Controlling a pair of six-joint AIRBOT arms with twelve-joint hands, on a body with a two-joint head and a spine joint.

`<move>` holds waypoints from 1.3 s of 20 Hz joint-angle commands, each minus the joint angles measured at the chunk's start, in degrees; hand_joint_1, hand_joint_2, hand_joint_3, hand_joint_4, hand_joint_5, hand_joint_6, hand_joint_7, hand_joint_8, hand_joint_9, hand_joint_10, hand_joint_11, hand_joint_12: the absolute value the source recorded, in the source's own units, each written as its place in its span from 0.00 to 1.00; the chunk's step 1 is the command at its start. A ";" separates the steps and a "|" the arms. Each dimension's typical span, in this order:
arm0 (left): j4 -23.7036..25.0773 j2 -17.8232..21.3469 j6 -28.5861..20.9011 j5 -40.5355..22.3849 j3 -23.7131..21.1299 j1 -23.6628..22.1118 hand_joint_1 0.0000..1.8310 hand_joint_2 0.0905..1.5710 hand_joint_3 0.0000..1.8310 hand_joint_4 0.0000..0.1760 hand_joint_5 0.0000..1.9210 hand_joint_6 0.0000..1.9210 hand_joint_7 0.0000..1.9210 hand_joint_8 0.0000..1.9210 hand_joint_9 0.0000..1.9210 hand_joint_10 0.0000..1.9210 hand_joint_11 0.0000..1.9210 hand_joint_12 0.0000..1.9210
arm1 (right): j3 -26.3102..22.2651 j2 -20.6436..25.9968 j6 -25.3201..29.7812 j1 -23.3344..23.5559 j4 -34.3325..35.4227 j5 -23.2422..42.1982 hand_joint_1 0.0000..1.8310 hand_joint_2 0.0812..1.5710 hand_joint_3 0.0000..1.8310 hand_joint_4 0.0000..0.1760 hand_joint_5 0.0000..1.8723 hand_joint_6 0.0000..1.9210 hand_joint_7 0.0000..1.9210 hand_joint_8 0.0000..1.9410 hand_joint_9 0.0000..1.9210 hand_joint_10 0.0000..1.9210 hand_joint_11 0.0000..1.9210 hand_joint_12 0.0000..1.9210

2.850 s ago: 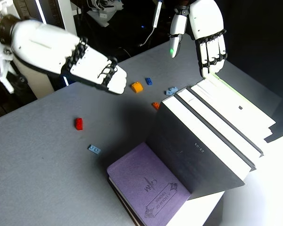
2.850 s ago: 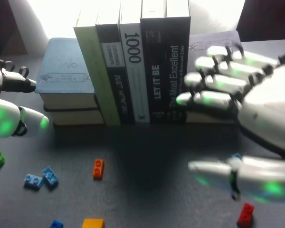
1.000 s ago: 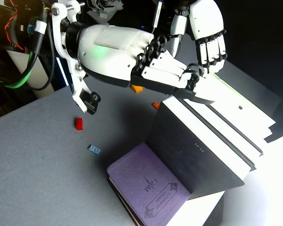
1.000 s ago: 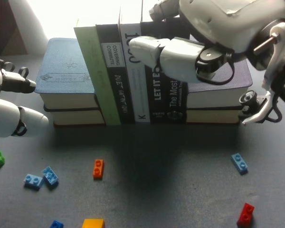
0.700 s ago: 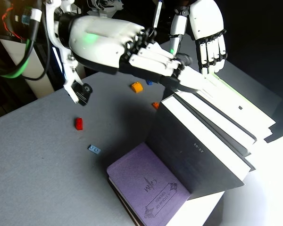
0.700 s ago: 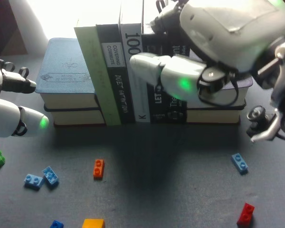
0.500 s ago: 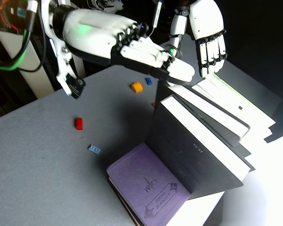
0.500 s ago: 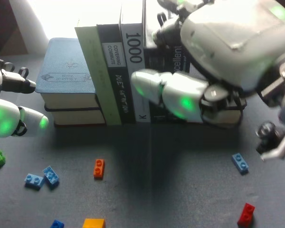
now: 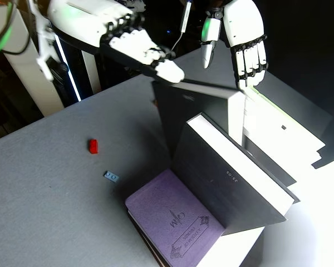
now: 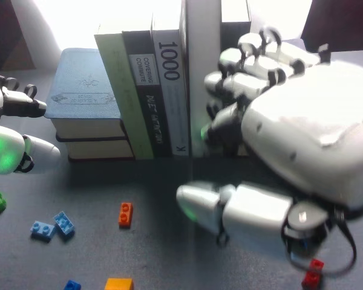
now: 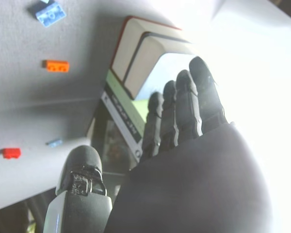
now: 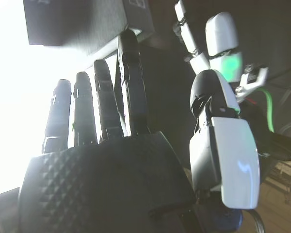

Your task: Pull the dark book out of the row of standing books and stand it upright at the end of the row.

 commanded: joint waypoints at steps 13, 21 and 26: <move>2.48 0.35 0.23 -3.17 0.14 -0.44 0.00 0.79 0.00 0.00 0.07 0.00 0.05 0.00 0.05 0.00 0.00 0.23 | -5.07 1.66 -11.92 -2.59 9.12 2.51 0.04 0.75 0.00 0.00 0.42 0.02 0.15 0.01 0.05 0.01 0.00 0.00; 2.48 0.36 0.23 -3.17 0.11 -0.42 0.00 0.79 0.00 0.00 0.08 0.00 0.07 0.00 0.05 0.00 0.00 0.23 | -3.90 1.25 -15.05 -7.91 9.98 1.44 0.04 0.76 0.00 0.00 0.42 0.02 0.17 0.01 0.05 0.01 0.00 0.00; 2.47 0.36 0.23 -3.17 0.11 -0.42 0.00 0.79 0.00 0.00 0.07 0.00 0.06 0.00 0.06 0.00 0.00 0.25 | 0.66 -0.63 -12.90 -9.21 9.96 -3.57 0.01 0.76 0.00 0.00 0.41 0.02 0.15 0.00 0.05 0.00 0.00 0.00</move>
